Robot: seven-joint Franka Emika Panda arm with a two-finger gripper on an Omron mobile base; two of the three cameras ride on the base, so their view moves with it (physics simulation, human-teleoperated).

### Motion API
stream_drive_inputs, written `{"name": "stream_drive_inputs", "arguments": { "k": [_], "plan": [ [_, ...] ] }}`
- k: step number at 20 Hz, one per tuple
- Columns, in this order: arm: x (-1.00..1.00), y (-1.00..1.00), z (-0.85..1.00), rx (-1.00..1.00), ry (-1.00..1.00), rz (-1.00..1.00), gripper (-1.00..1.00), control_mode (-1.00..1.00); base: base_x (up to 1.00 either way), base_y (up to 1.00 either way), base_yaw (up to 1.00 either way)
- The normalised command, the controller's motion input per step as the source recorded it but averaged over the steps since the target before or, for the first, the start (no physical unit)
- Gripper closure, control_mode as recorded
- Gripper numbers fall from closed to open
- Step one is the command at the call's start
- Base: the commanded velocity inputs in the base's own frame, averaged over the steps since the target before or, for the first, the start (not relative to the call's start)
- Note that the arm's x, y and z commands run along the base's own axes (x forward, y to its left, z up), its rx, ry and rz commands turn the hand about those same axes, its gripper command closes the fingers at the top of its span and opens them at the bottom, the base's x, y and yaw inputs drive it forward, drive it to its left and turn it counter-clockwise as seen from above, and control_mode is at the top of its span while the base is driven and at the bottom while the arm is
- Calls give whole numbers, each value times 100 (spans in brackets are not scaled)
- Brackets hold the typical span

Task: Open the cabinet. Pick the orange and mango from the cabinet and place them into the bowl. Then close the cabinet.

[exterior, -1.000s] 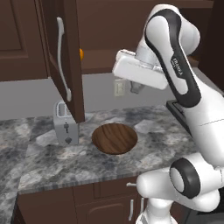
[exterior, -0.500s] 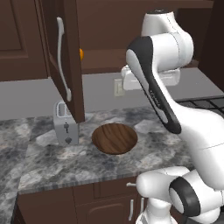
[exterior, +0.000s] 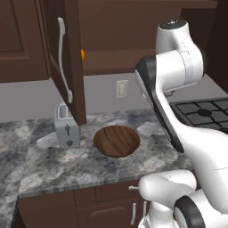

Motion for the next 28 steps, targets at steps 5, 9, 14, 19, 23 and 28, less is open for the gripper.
{"name": "stream_drive_inputs", "arguments": {
  "k": [5,9,14,19,23,28],
  "plan": [
    [0,-13,10,-1,-17,5,100,-100,0,0,0],
    [10,0,9,0,-14,0,-100,-100,0,0,0],
    [13,-5,10,0,-3,-2,-100,-100,0,0,0],
    [8,-37,3,0,-2,-3,-100,-100,0,0,0],
    [0,-38,2,7,0,0,-100,-100,0,0,0],
    [12,-19,9,5,-5,-1,-100,-100,0,0,0]
  ]
}}
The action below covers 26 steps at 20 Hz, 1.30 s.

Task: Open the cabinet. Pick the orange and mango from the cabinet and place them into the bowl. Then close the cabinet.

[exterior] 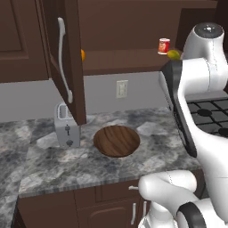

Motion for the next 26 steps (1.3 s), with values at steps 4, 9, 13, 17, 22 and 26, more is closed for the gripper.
{"name": "stream_drive_inputs", "arguments": {
  "k": [4,9,13,17,22,26],
  "plan": [
    [34,-22,12,6,-8,-1,-100,-100,0,0,0],
    [36,-23,6,3,-16,-2,-100,-100,0,0,0],
    [41,-16,7,2,-12,-5,-100,-100,0,0,0],
    [41,-13,8,2,-4,-7,-100,-100,0,0,0],
    [43,-19,13,5,0,-6,-100,-100,0,0,0],
    [40,-29,4,5,0,-1,-100,-100,0,0,0]
  ]
}}
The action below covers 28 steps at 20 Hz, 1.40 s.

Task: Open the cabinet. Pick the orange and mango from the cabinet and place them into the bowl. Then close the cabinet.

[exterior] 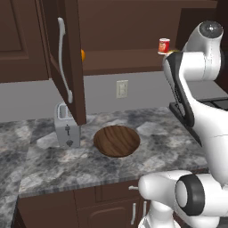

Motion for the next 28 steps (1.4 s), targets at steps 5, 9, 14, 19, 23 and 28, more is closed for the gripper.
{"name": "stream_drive_inputs", "arguments": {
  "k": [5,9,14,19,23,28],
  "plan": [
    [38,-29,0,5,0,0,-100,-100,0,0,0],
    [39,-27,0,4,0,0,-100,-100,0,0,0],
    [41,-21,0,4,0,0,-100,-100,0,0,0],
    [42,-11,0,3,0,0,-100,-100,0,0,0],
    [44,-8,0,1,0,0,-100,-100,0,0,0],
    [41,-11,0,1,0,0,-100,-100,0,0,0]
  ]
}}
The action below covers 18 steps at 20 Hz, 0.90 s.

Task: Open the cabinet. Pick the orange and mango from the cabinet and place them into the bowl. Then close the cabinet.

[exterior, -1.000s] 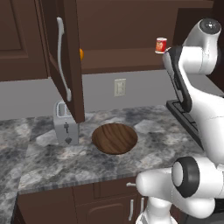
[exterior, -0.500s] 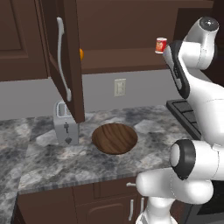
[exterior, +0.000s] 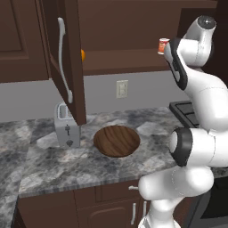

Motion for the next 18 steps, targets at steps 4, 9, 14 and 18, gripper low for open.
{"name": "stream_drive_inputs", "arguments": {
  "k": [4,9,14,18],
  "plan": [
    [41,-17,-2,1,0,0,-100,-100,0,0,0],
    [47,-9,-5,0,0,0,-100,-100,0,0,0],
    [48,-3,-13,0,0,0,-100,-100,0,0,0],
    [38,-3,-13,0,0,0,-100,-100,0,0,0]
  ]
}}
